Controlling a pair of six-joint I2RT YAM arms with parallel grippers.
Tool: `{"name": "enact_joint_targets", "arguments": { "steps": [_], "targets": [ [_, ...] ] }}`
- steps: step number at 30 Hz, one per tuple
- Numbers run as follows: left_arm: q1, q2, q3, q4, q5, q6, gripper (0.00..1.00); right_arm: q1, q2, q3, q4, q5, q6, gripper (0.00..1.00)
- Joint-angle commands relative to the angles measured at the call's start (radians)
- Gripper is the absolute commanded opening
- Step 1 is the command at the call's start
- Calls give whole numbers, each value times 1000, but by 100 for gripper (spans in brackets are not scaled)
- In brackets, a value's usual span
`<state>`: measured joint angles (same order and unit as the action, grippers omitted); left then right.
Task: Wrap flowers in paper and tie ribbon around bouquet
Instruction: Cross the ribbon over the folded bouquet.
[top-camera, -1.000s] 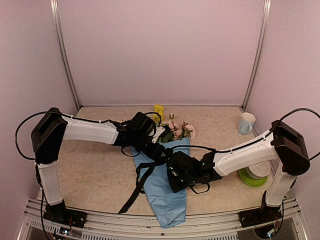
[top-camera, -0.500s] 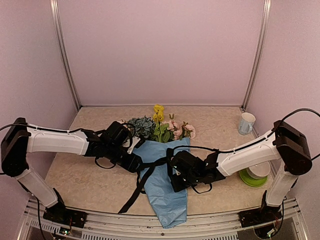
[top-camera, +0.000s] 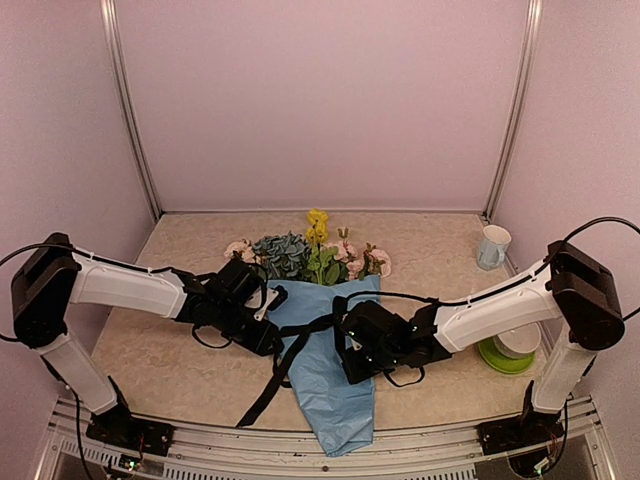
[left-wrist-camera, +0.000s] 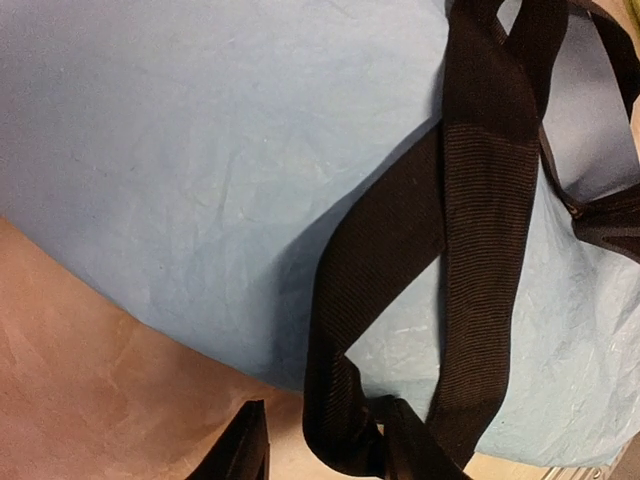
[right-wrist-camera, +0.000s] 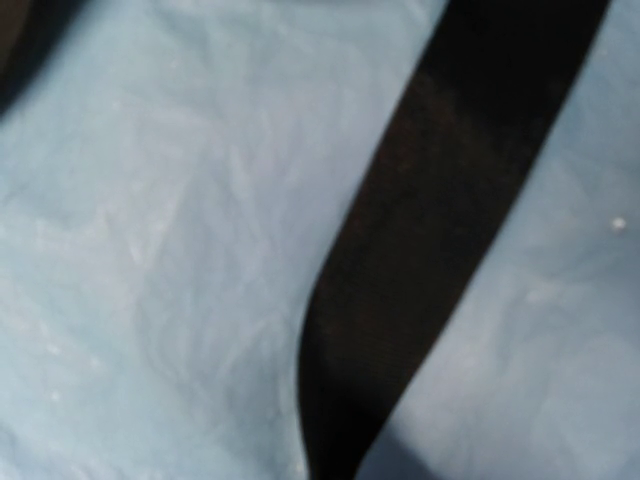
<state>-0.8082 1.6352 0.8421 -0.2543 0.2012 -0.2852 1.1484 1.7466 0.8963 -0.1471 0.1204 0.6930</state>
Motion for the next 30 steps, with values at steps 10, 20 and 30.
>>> {"name": "enact_joint_targets", "arguments": {
  "steps": [10, 20, 30],
  "targets": [
    [-161, -186, 89, -14, -201, 45, 50, -10, 28, -42, -71, -31, -1, 0],
    [-208, 114, 263, -52, -315, 103, 47, -10, 24, -33, -74, -35, -3, 0],
    [-215, 209, 310, -65, -350, 129, 29, -10, 12, -48, -69, -33, 8, 0]
  ]
}}
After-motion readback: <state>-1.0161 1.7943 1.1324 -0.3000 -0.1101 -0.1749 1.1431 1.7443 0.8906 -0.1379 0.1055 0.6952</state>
